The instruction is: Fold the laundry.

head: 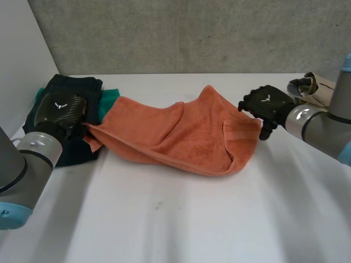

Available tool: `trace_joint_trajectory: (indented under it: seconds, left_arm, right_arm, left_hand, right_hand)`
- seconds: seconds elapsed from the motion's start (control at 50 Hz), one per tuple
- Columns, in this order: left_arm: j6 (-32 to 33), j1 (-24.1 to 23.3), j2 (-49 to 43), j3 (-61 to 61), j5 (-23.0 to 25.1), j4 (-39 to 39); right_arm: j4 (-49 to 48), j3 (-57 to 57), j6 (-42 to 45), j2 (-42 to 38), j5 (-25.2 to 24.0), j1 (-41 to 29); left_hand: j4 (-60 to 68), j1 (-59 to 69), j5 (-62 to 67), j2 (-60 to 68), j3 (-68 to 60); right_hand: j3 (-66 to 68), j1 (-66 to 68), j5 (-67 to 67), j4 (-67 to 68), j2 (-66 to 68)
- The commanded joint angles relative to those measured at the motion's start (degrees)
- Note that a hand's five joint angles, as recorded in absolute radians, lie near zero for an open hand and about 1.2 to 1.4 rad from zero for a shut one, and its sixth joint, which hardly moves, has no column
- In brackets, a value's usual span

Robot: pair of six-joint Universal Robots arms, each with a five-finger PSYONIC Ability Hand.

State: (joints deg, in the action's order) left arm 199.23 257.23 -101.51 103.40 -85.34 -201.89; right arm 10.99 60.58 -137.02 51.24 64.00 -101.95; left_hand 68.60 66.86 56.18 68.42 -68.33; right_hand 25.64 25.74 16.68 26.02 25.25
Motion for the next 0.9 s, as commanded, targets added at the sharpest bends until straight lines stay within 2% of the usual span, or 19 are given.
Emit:
trace_joint_trajectory:
  seconds: [0.02, 0.18, 0.3, 0.34, 0.38, 0.4, 0.5, 0.58, 0.6, 0.72, 0.78, 0.9]
  left_arm:
    - [-0.1, -0.1, -0.3, 1.4, 0.1, 0.0]
    - [-0.1, 0.0, -0.2, 1.5, 0.1, 0.0]
    - [-0.1, 0.2, -0.3, 1.5, 0.2, -0.1]
    - [-0.1, 0.4, -0.3, 1.5, 0.1, -0.1]
    - [-0.1, 0.5, -0.3, 1.5, 0.2, -0.1]
    - [0.0, 0.5, -0.3, 1.5, 0.1, -0.1]
    - [0.1, 0.9, 0.3, 0.6, 0.1, -0.1]
    - [0.1, 1.5, 2.1, 0.0, 0.2, -0.1]
    - [0.1, 1.7, 2.6, -0.2, 0.2, 0.0]
    - [0.1, 2.7, 7.5, -1.4, 0.3, 0.0]
    - [0.2, 2.8, 8.4, -0.8, 1.6, 0.3]
    - [0.1, 2.5, 8.3, 1.6, 5.5, 0.1]
  right_arm:
    - [0.7, -14.4, 0.3, -11.8, -1.4, -2.8]
    - [3.4, -28.5, 0.3, -23.9, -1.5, -3.9]
    - [3.6, -34.5, 0.3, -29.8, -0.9, -4.2]
    - [3.6, -35.7, 0.3, -31.0, -0.6, -4.2]
    - [3.6, -36.2, 0.3, -31.1, 0.0, -4.3]
    - [3.0, -36.1, 0.1, -30.3, 0.4, -4.5]
    - [-1.6, -31.2, -4.9, -20.4, 3.8, -4.3]
    - [-6.3, -20.4, -12.0, -9.3, 5.2, -3.3]
    - [-7.0, -16.1, -13.8, -4.2, 5.2, -2.1]
    - [-3.9, -4.2, -13.2, 9.7, 4.5, 3.5]
    - [-1.3, 0.7, -11.8, 14.6, 3.2, 5.4]
    - [2.9, 4.6, -7.3, 12.4, 3.4, 5.5]
  left_hand:
    - [11.4, 13.1, 13.8, 11.6, -11.7]
    - [11.4, 13.1, 13.8, 11.6, -11.7]
    - [11.4, 13.1, 13.8, 11.6, -11.7]
    - [11.4, 13.1, 13.8, 11.6, -11.7]
    - [11.4, 13.1, 13.8, 11.6, -11.7]
    - [11.4, 13.1, 13.8, 11.6, -11.7]
    - [11.4, 13.1, 13.8, 11.6, -11.7]
    - [11.4, 13.1, 13.8, 11.6, -11.7]
    - [11.4, 13.1, 13.8, 11.6, -11.7]
    - [11.4, 13.1, 13.8, 11.6, -11.7]
    - [11.4, 13.1, 13.8, 11.6, -11.7]
    - [11.4, 13.1, 13.8, 11.6, -11.7]
  right_hand:
    - [5.3, 5.2, 4.3, 4.9, 5.7]
    - [5.3, 5.2, 4.3, 4.9, 5.7]
    - [6.1, 6.0, 5.1, 5.8, 6.5]
    - [11.2, 11.1, 10.1, 10.8, 11.5]
    - [28.4, 28.3, 27.4, 28.0, 28.8]
    - [54.1, 54.0, 53.1, 53.7, 54.5]
    - [54.4, 54.3, 53.3, 54.0, 54.7]
    - [54.4, 54.3, 53.3, 54.0, 54.7]
    - [54.4, 54.3, 53.3, 54.0, 54.7]
    - [54.4, 54.3, 53.3, 54.0, 54.7]
    - [54.4, 54.3, 53.3, 54.0, 54.7]
    - [54.4, 54.3, 53.3, 54.0, 54.7]
